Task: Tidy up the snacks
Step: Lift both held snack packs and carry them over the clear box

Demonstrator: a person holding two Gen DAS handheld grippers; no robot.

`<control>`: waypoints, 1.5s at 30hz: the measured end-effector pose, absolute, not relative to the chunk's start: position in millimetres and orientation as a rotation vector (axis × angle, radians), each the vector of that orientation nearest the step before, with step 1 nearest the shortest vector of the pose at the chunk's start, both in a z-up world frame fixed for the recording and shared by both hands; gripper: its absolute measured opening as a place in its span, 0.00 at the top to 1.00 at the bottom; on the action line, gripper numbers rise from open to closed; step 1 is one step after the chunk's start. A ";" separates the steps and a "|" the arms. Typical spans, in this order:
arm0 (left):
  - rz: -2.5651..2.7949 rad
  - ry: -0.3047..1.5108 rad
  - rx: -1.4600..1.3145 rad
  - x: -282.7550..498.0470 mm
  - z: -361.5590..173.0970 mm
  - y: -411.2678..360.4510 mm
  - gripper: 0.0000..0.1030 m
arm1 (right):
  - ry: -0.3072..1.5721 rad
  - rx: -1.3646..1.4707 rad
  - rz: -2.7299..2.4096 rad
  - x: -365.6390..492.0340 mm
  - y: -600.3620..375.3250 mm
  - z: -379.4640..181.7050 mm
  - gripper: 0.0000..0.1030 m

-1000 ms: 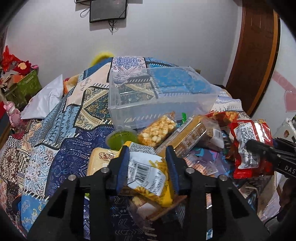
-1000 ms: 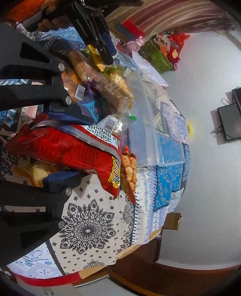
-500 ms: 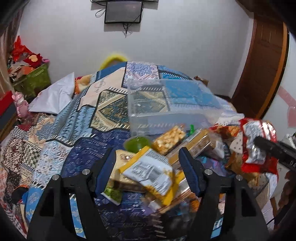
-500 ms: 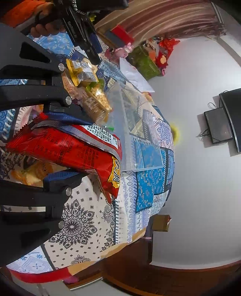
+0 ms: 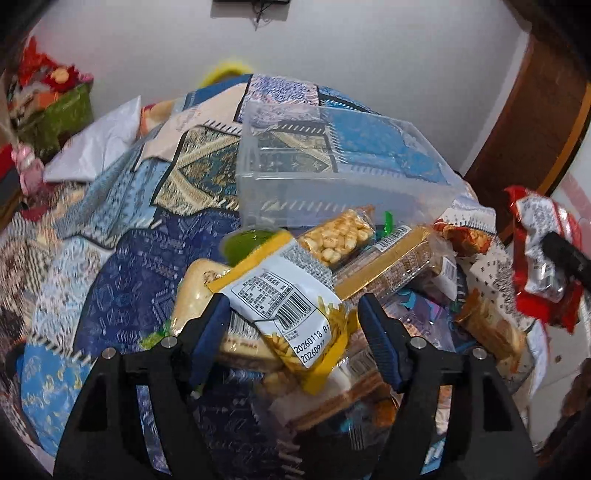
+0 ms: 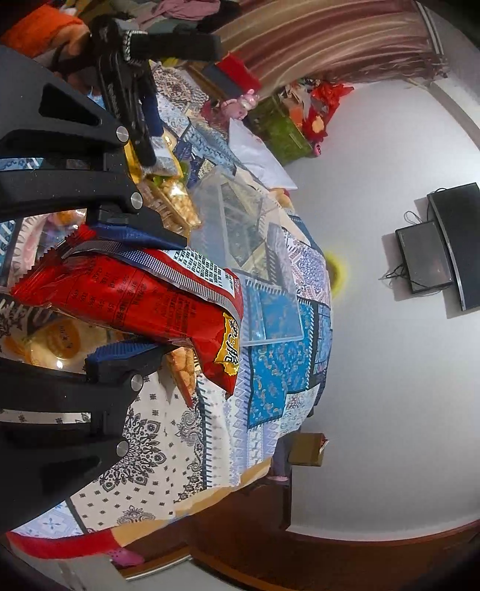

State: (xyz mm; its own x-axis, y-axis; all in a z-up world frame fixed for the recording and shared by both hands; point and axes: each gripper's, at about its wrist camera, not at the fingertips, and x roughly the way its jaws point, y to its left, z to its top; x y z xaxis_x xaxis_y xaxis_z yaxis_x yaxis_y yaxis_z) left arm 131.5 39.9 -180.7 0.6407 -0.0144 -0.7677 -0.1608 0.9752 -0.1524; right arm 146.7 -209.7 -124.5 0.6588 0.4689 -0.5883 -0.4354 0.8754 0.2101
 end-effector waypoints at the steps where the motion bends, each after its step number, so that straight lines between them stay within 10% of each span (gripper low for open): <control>1: 0.096 0.867 -0.183 132.8 -182.0 35.8 0.36 | 0.681 0.053 0.513 147.0 -209.9 -124.7 0.60; 11: 0.065 0.823 -0.175 125.5 -168.1 39.4 0.53 | 0.651 0.048 0.542 158.1 -198.2 -112.2 0.60; 45: 0.021 0.746 -0.135 268.8 -132.8 64.5 0.53 | 0.729 -0.057 0.555 281.0 -113.8 -126.4 0.60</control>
